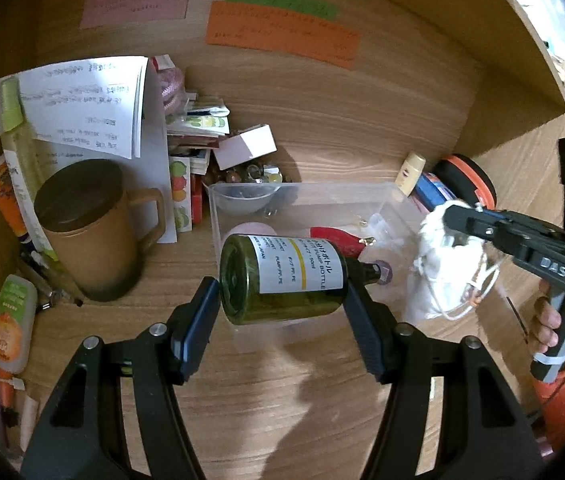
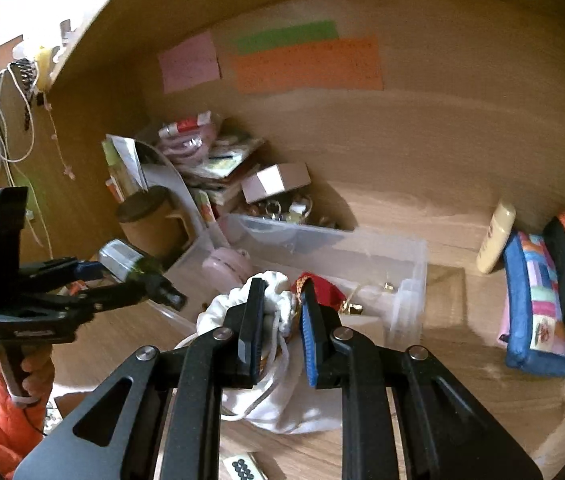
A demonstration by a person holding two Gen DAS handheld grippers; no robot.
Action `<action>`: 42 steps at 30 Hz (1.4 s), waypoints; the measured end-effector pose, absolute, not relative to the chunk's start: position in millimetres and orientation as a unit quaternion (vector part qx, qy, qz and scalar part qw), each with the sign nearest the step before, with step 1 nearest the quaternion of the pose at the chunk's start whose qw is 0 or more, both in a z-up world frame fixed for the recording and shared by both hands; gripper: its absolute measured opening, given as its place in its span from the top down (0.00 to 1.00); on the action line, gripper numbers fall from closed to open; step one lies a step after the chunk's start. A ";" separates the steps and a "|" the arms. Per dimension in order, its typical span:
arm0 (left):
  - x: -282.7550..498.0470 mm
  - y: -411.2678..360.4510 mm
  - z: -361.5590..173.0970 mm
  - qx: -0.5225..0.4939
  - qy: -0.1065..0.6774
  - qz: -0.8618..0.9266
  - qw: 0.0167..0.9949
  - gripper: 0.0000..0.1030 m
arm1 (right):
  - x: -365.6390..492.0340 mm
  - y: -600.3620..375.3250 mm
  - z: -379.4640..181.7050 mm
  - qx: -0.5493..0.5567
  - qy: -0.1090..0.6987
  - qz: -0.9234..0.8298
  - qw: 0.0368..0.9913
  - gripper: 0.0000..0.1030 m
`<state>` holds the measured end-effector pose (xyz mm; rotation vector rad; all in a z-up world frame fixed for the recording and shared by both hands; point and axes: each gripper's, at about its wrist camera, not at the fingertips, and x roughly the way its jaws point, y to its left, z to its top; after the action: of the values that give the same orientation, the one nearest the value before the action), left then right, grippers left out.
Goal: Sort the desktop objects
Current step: 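Carry the green bottle with left tool while right tool carries the white pouch over the bin, then release the green bottle into the bin while right tool drops the white pouch in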
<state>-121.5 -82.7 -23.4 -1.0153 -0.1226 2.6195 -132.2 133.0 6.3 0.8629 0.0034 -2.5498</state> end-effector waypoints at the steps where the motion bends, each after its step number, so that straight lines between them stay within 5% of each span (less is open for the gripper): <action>1: -123.9 -82.7 -24.5 -0.358 -0.044 0.918 0.166 0.39 | -131.2 132.0 8.0 0.309 0.003 -0.925 0.223 0.86; 42: -189.2 -69.6 -44.9 -0.403 -0.023 0.900 0.161 0.39 | -254.5 131.1 -18.0 0.353 0.019 -0.922 0.156 0.94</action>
<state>-189.2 -69.6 -44.9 -1.1522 -0.0659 2.5716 -254.5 131.1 -18.0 1.0116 0.0533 -2.6408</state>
